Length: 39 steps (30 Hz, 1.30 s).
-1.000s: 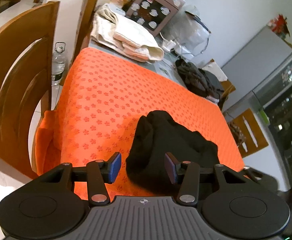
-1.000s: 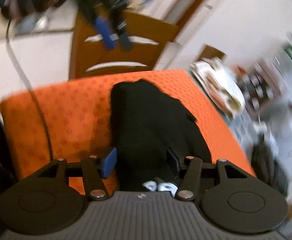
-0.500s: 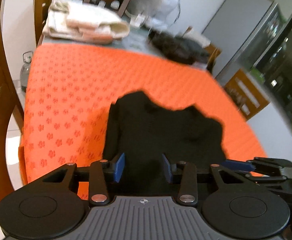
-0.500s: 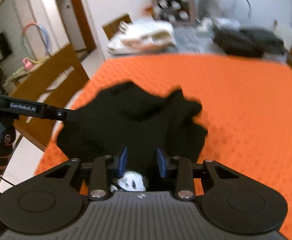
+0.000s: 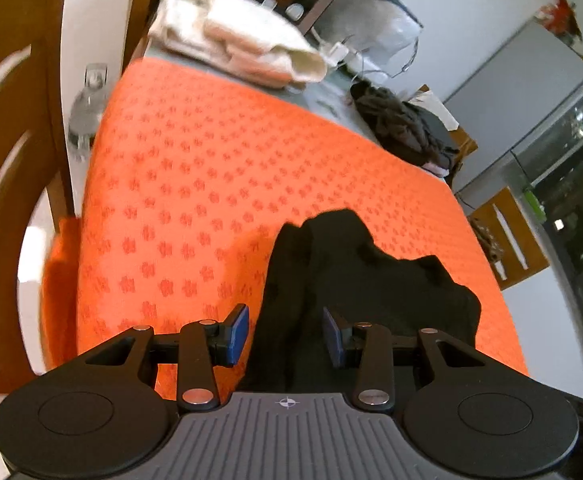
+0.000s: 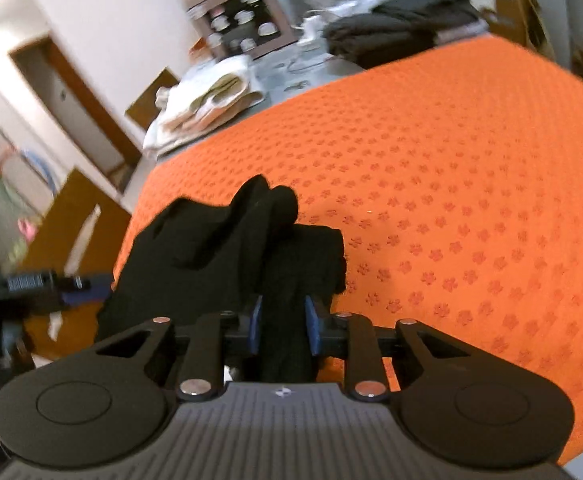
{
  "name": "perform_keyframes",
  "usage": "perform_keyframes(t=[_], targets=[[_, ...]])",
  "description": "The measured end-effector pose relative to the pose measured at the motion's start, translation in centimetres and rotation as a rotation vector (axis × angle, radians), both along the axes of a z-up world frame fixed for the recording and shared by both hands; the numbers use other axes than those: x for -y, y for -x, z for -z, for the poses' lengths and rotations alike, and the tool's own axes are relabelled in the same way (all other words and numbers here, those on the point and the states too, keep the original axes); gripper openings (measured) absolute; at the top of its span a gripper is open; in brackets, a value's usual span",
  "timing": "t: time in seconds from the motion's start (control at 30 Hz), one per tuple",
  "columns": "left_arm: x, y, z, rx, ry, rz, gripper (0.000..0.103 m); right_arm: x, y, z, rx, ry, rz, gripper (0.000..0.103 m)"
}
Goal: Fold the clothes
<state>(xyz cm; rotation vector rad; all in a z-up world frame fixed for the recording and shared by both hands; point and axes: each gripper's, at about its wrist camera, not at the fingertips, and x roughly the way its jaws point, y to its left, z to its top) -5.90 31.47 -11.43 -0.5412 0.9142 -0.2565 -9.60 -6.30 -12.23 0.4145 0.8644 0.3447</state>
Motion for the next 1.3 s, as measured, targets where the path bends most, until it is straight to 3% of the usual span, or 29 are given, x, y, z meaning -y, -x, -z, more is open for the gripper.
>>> perform_keyframes(t=[0.17, 0.2, 0.23, 0.27, 0.4, 0.6, 0.73, 0.8, 1.1, 1.17, 1.2, 1.23, 1.3], targets=[[0.8, -0.2, 0.7, -0.031, 0.059, -0.001, 0.039, -0.5, -1.8, 1.7, -0.049, -0.071, -0.005, 0.028], [1.1, -0.3, 0.8, -0.032, 0.061, -0.003, 0.025, -0.5, -2.1, 2.0, -0.063, -0.087, -0.002, 0.027], [1.2, -0.2, 0.6, -0.023, 0.049, -0.01, 0.013, -0.4, -2.2, 2.3, -0.071, -0.11, 0.005, 0.014], [1.3, -0.2, 0.4, -0.015, 0.036, -0.017, 0.011, -0.2, -2.2, 2.2, -0.069, -0.125, 0.014, 0.002], [1.5, 0.3, -0.4, 0.011, -0.012, -0.041, 0.008, 0.0, -1.4, 0.7, -0.011, -0.039, 0.061, 0.002], [1.4, -0.2, -0.2, 0.002, -0.024, -0.015, 0.014, 0.2, -2.3, 1.9, -0.059, -0.026, 0.049, 0.007], [0.9, -0.7, -1.6, 0.078, 0.008, 0.001, 0.033, 0.9, -2.2, 0.2, 0.001, -0.017, 0.072, 0.03], [0.8, -1.7, -1.7, 0.093, 0.004, 0.01, 0.035, 1.1, -2.9, -0.3, 0.019, -0.031, 0.071, 0.035], [1.7, -6.9, 0.5, 0.035, 0.064, -0.005, 0.04, 0.9, -6.1, 0.5, -0.019, -0.153, 0.063, 0.039], [1.9, -7.4, 1.0, 0.018, 0.073, -0.007, 0.037, 1.2, -6.4, 0.9, -0.032, -0.197, 0.075, 0.035], [1.9, -7.5, 1.1, 0.018, 0.086, -0.007, 0.017, 1.3, -6.6, 1.1, -0.038, -0.219, 0.081, 0.011], [1.5, -7.2, 1.0, 0.032, 0.12, -0.02, 0.009, 1.5, -6.7, 1.3, -0.045, -0.241, 0.087, 0.006], [0.8, -6.8, 0.9, 0.06, 0.185, -0.046, 0.009, 1.7, -7.0, 1.7, -0.057, -0.285, 0.1, 0.006]])
